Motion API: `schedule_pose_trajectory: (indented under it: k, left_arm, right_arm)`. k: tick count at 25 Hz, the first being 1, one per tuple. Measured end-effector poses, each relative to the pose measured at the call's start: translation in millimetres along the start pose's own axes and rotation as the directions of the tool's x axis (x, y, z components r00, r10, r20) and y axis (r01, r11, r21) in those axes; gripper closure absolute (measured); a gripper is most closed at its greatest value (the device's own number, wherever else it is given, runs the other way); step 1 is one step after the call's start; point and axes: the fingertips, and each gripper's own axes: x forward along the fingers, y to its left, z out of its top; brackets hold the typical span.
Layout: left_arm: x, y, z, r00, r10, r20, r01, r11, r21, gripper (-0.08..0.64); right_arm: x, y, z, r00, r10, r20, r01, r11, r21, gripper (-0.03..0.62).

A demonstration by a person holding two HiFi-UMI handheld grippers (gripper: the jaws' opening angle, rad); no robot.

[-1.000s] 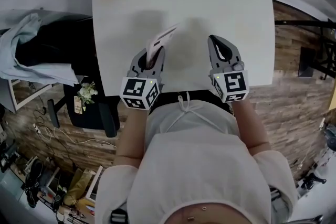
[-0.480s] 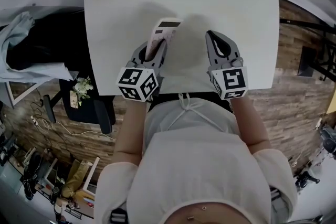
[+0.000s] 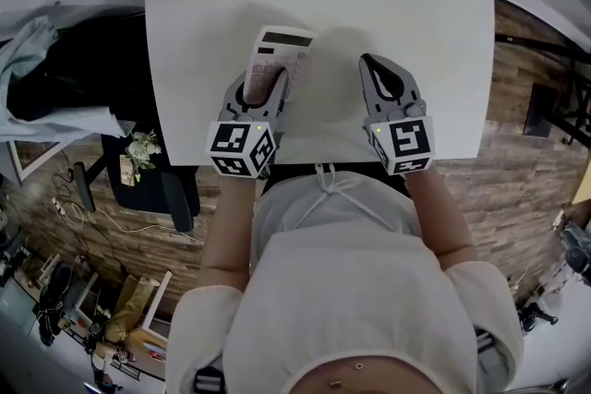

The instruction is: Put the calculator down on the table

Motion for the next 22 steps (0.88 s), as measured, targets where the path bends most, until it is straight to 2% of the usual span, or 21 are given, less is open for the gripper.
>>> schedule_pose_trajectory:
  k: [3,7,10,14,19,22]
  left_arm:
    - [-1.1,5.1,-0.1,0.999,0.033,0.015,-0.033,0.999,0.022,0.369]
    - [-3.9,18.6,-3.5,0.995,0.096,0.025,-0.097,0.995,0.035,0.293]
    - [-4.7,23.8,-6.2,0.994,0.104,0.024,-0.105,0.994,0.015,0.282]
    - [-6.0,30.5,-8.3,0.990,0.140,0.015,-0.140,0.990,0.031,0.258]
    - [-10.2,30.3,-12.0,0.989,0.147,-0.023,-0.142,0.981,0.135,0.255]
    - [-19.9,26.6,-8.9,0.992,0.125,-0.013,-0.122,0.983,0.135,0.255]
  right_arm:
    - [3.2,0.6,-0.4,1.000,0.007,-0.003,-0.007,1.000,-0.001,0.586]
    - [6.6,5.2,-2.4,1.000,0.017,-0.007,-0.017,1.000,-0.006,0.586]
    - [8.5,9.8,-3.9,1.000,0.022,-0.009,-0.022,1.000,-0.008,0.586]
    - [8.3,15.2,-4.2,1.000,0.021,-0.012,-0.021,1.000,-0.015,0.586]
    - [4.9,20.7,2.0,1.000,0.004,-0.003,-0.004,1.000,-0.018,0.586]
    - [-1.5,25.9,5.9,1.000,-0.009,0.011,0.009,1.000,-0.018,0.586]
